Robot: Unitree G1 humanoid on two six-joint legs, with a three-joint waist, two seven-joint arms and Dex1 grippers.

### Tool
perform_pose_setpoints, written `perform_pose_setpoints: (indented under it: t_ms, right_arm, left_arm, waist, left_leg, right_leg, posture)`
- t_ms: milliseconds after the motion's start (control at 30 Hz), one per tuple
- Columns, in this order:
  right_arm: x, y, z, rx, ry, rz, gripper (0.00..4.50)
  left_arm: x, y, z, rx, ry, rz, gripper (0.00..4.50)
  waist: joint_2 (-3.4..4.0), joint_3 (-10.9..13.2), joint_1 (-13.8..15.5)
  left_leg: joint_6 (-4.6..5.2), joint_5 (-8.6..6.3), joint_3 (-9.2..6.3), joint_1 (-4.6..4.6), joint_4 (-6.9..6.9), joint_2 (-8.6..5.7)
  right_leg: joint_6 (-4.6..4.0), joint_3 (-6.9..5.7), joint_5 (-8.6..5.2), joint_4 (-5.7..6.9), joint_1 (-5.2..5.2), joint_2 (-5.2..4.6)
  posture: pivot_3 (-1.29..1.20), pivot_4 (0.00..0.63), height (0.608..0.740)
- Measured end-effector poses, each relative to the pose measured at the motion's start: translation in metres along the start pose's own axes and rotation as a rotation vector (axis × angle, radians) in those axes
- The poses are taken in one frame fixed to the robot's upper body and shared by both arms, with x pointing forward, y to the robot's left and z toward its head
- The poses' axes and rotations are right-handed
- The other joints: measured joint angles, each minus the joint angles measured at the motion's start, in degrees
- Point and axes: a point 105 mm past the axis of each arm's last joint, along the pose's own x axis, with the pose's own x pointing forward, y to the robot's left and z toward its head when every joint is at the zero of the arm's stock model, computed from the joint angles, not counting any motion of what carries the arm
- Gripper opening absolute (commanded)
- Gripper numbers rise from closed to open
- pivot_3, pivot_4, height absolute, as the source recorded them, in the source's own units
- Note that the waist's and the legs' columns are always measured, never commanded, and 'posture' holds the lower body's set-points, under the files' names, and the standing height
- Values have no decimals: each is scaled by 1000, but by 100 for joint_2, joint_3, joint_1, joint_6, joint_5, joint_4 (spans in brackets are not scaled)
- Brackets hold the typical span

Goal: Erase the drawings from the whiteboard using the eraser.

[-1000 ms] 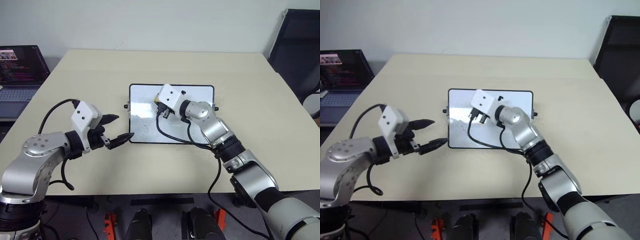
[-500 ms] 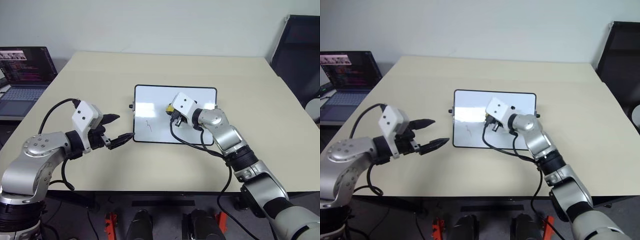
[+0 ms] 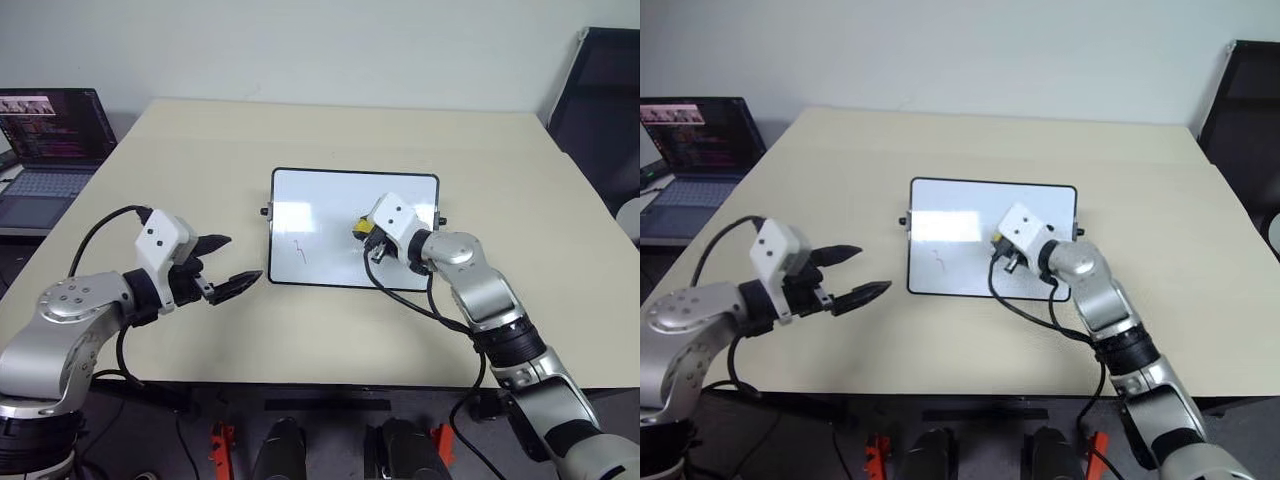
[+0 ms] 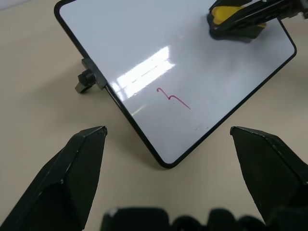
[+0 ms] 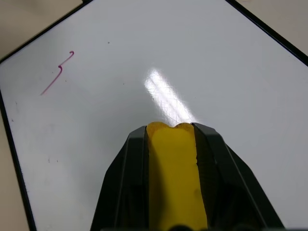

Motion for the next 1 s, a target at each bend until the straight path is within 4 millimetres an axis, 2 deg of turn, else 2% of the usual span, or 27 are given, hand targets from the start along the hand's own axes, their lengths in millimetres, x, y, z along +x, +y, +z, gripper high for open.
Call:
perform_pose_setpoints:
  t_ms: [100,200,333,433,633,833,900,1000]
  right_arm:
    - [-15,13,5,-10,-52,50,984]
    - [-30,23,0,-23,-44,108,984]
    - [-43,44,-5,-30,-23,214,984]
    - [-46,57,-9,-34,-15,259,984]
    - [-43,72,-8,-34,-71,274,984]
    - [-33,77,-6,-29,-115,231,984]
    - [-25,79,-3,-57,-121,232,984]
    - [-2,77,11,-172,-135,227,984]
  left_arm:
    - [-4,0,-7,-14,-5,23,4500]
    - [-10,-1,-17,-35,17,34,4500]
    - [-16,-11,-33,-53,57,-9,4500]
    - [-21,-13,-37,-60,65,-16,4500]
    - [-21,-11,-35,-50,28,14,4500]
    - [-21,-6,-37,-53,16,59,4500]
    - [-20,-5,-36,-52,14,60,4500]
    - [-18,-4,-34,-52,8,55,4500]
  waist:
    - [3,2,-14]
    - [3,2,-16]
    - [3,3,-36]
    - [2,4,-34]
    - [1,3,-23]
    - [0,2,-27]
    - [0,3,-35]
    - [1,3,-69]
  left_leg:
    - [-8,-6,1,-14,-15,0]
    - [-13,-11,5,-23,-27,0]
    - [-13,-11,13,-37,-29,3]
    - [-13,-11,12,-39,-26,4]
    - [-14,-10,20,-39,-2,4]
    - [-14,-10,18,-40,-3,4]
    - [-14,-10,18,-39,-3,4]
    - [-13,-7,16,-38,-2,4]
  right_leg:
    - [14,-3,12,-1,-15,0]
    - [11,-3,-1,-1,-30,0]
    - [6,1,-10,3,-55,0]
    - [24,0,-27,9,-58,1]
    - [9,11,-29,10,-53,0]
    - [32,9,-15,13,-54,2]
    - [37,9,-13,15,-54,3]
    - [29,7,-9,18,-55,5]
  posture:
    - [0,150,740]
    - [0,150,740]
    - [0,150,740]
    - [0,150,740]
    - [0,150,740]
    - [0,150,740]
    - [0,150,740]
    - [0,150,740]
